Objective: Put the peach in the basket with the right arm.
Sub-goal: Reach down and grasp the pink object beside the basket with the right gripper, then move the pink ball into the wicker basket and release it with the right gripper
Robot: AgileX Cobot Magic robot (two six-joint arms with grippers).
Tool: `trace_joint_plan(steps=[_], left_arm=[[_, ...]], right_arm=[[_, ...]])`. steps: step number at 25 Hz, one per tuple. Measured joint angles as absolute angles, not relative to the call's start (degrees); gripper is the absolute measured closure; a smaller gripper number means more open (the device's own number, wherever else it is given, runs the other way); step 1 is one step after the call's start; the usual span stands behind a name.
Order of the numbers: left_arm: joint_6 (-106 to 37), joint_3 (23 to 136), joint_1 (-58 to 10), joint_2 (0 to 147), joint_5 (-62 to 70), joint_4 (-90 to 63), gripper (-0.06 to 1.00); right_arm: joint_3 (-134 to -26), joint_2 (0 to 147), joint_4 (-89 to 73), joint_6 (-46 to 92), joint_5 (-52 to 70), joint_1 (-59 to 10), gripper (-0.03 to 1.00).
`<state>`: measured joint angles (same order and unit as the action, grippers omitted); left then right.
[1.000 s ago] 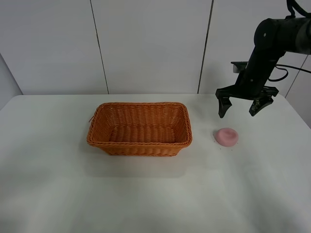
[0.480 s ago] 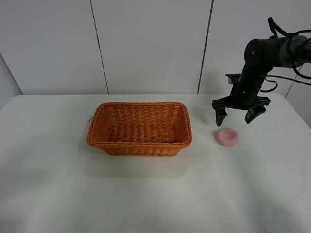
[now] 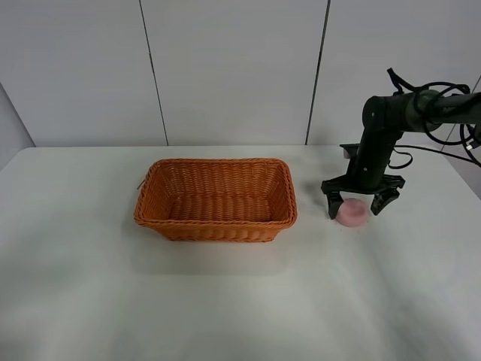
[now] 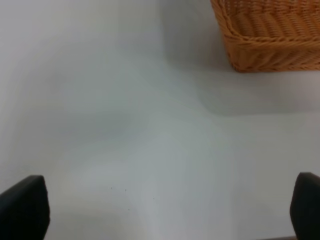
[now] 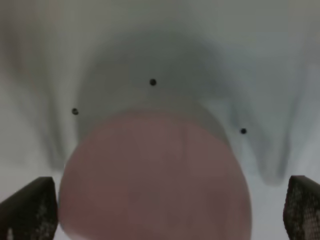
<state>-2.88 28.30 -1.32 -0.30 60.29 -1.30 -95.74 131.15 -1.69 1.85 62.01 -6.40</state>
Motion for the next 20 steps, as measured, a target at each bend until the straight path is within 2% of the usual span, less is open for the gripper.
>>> trace_joint_plan(steps=[2,4,6,9,10,11,20], left_arm=[[-2.88,28.3,-1.32,-0.3,60.29,-1.3,-0.04],[-2.88,28.3,-1.32,-0.3,60.29,-1.3,-0.04],[-2.88,28.3,-1.32,-0.3,60.29,-1.3,-0.04],[-2.88,28.3,-1.32,-0.3,60.29,-1.3,-0.04],[-2.88,28.3,-1.32,-0.3,60.29,-1.3,-0.04],[-2.88,28.3,-1.32,-0.3,60.29,-1.3,-0.04],[-2.88,28.3,-1.32,-0.3,60.29,-1.3,-0.04]], right_arm=[[-95.74,131.37,-1.86,1.85,62.01,-6.4,0.28],[-95.74,131.37,-1.86,1.85,62.01,-6.4,0.37],[-95.74,131.37,-1.98,1.85,62.01,-6.4,0.55],[-95.97,131.25,-2.02,1.85,62.95,-6.4,0.88],[-96.15,131.06,-2.02,1.85,63.08,-6.4,0.93],[-96.35,130.91,-2.02,1.85,63.23,-6.4,0.97],[-106.41,128.14,-1.65,1.85,69.04,-6.4,0.97]])
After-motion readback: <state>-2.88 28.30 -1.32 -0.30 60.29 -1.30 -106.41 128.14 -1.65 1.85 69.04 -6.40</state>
